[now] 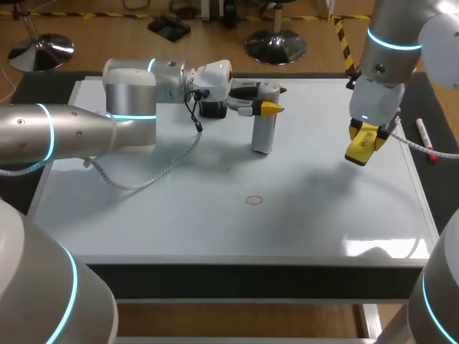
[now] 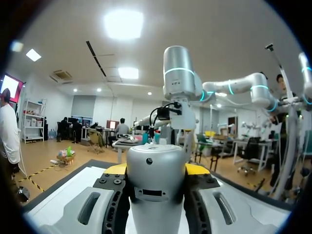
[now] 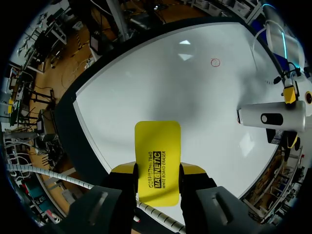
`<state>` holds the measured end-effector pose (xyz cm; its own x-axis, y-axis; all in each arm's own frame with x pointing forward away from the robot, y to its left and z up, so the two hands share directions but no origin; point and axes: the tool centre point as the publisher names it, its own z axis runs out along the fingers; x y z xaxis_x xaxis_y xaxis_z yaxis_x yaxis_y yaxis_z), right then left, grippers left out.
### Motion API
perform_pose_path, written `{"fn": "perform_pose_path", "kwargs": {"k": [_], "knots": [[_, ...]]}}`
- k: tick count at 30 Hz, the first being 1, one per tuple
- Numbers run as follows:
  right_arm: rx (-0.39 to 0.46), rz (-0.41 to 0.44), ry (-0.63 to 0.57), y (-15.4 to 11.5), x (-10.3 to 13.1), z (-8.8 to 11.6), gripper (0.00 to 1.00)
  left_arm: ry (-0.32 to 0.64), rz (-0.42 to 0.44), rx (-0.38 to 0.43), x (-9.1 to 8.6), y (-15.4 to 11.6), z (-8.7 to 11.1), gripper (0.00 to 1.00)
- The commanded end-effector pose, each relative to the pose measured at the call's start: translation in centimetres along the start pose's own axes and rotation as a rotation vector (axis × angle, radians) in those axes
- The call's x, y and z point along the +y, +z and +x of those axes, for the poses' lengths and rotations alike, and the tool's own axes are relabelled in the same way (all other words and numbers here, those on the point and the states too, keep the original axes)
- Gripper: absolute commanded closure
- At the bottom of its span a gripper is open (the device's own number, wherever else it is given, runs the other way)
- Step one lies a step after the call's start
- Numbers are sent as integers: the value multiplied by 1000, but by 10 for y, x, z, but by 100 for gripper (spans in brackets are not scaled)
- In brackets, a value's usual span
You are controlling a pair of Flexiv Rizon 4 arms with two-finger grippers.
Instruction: Pick up the inspection probe, press it on each red-marked spot on the whiteboard one by one, put down the probe, pick up the eraser, and wipe off all the red marks.
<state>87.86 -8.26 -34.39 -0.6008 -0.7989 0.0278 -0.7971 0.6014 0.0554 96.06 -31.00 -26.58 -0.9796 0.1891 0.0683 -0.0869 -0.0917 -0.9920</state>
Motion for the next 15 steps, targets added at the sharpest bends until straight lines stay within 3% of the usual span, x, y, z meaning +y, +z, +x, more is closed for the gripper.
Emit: {"fn": "perform_pose_path", "kwargs": {"k": [1, 15], "knots": [[3, 1, -2, -1, -1, 0, 100, 1, 4, 4, 2, 0, -2, 100], [3, 1, -2, -1, -1, 0, 100, 7, -2, 16, -2, -2, 0, 100]]}}
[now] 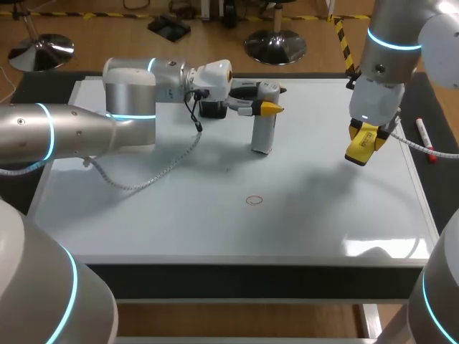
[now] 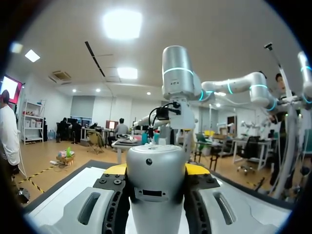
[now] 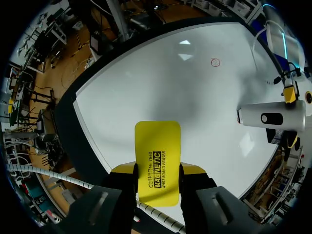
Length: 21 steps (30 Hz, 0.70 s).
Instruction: Pick up the inspection probe, press it on each red-marked spot on the whiteboard one by one, put down the probe, pick up the eraser, and wipe off all the red marks.
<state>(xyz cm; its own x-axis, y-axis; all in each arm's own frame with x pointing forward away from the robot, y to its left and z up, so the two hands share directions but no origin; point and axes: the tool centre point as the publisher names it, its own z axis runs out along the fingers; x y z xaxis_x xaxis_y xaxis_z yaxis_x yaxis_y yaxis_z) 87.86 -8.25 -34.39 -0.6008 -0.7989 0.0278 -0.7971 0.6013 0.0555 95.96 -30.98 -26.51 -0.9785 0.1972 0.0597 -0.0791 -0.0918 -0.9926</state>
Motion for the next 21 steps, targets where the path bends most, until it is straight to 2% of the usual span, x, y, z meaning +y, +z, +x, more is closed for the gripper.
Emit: {"fn": "perform_pose_path", "kwargs": {"k": [1, 12, 21], "knots": [[3, 1, -2, -1, -1, 0, 100, 0, -2, 13, -2, -2, -1, 100], [3, 1, -2, -1, -1, 0, 100, 0, -1, 22, -22, -19, 3, 100], [3, 1, -2, -1, -1, 0, 100, 20, 10, -35, -43, -52, 0, 100]]}}
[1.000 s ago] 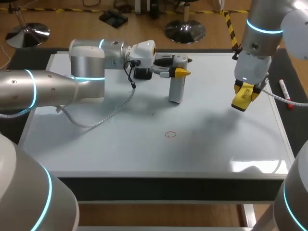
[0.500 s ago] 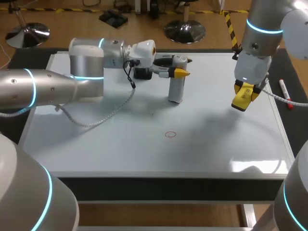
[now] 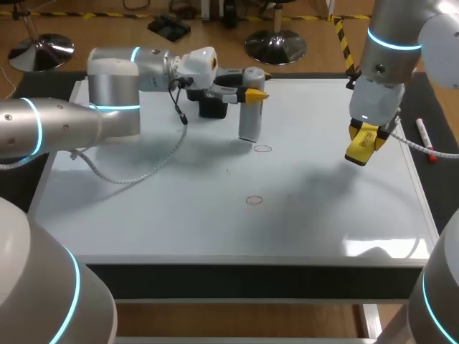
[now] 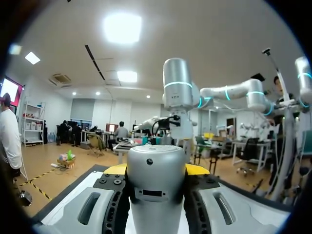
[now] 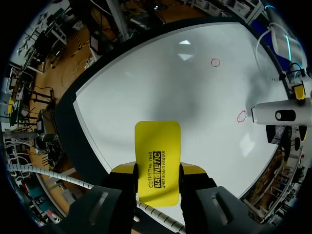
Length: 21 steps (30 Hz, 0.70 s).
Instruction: Pick up the inspection probe, press it on each red-marked spot on the whiteboard one by one, put down the probe, pick up the eraser, and wipe off all the red marks.
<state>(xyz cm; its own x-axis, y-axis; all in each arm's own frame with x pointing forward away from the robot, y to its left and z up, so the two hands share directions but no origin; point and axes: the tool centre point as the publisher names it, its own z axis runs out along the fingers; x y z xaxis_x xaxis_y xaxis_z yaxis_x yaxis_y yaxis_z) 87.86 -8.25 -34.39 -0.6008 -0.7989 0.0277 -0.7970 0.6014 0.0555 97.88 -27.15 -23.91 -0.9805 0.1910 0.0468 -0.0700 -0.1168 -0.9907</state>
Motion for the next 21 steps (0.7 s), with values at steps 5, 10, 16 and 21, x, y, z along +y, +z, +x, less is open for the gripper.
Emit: {"fn": "perform_pose_path", "kwargs": {"k": [5, 10, 16, 21], "knots": [[3, 1, -2, -1, -1, 0, 100, 16, -6, -63, -19, -27, 6, 100], [3, 1, -2, -1, -1, 0, 100, 20, 4, -83, -24, -37, 7, 100], [3, 1, -2, -1, -1, 0, 100, 23, 8, -95, -27, -44, 6, 100], [3, 1, -2, -1, -1, 0, 100, 29, 9, -99, -35, -43, -2, 100]]}}
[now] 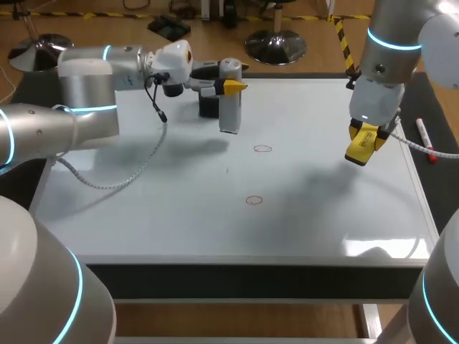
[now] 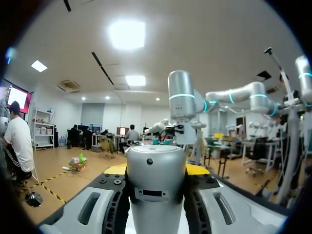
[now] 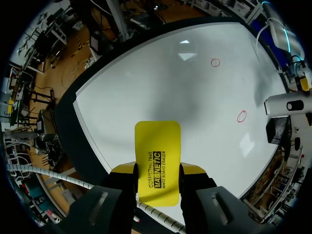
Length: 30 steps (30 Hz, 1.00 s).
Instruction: Pick up the inspection probe, press it on each red-marked spot on the whiteboard one by one, put down the probe, pick up the eraser, and wipe off all the red marks.
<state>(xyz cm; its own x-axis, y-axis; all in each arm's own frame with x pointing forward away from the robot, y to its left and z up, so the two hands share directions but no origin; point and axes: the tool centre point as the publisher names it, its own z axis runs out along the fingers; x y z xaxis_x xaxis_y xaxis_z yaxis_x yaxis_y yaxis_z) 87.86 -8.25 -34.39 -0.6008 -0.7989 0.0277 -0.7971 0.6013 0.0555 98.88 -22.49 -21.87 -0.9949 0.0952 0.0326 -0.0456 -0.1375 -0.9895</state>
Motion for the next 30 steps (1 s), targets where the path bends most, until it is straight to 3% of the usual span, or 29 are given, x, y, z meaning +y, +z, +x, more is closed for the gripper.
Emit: {"fn": "perform_pose_path", "kwargs": {"k": [1, 9, 21, 30], "knots": [[3, 1, -2, -1, -1, 0, 100, 11, -10, -1, -11, 4, -4, 100], [3, 1, -2, -1, -1, 0, 100, 36, -11, 14, -30, 21, -20, 100], [3, 1, -2, -1, -1, 0, 100, 56, -12, 21, -59, 52, -63, 100], [3, 1, -2, -1, -1, 0, 100, 67, -28, 8, -67, 75, -98, 100]]}}
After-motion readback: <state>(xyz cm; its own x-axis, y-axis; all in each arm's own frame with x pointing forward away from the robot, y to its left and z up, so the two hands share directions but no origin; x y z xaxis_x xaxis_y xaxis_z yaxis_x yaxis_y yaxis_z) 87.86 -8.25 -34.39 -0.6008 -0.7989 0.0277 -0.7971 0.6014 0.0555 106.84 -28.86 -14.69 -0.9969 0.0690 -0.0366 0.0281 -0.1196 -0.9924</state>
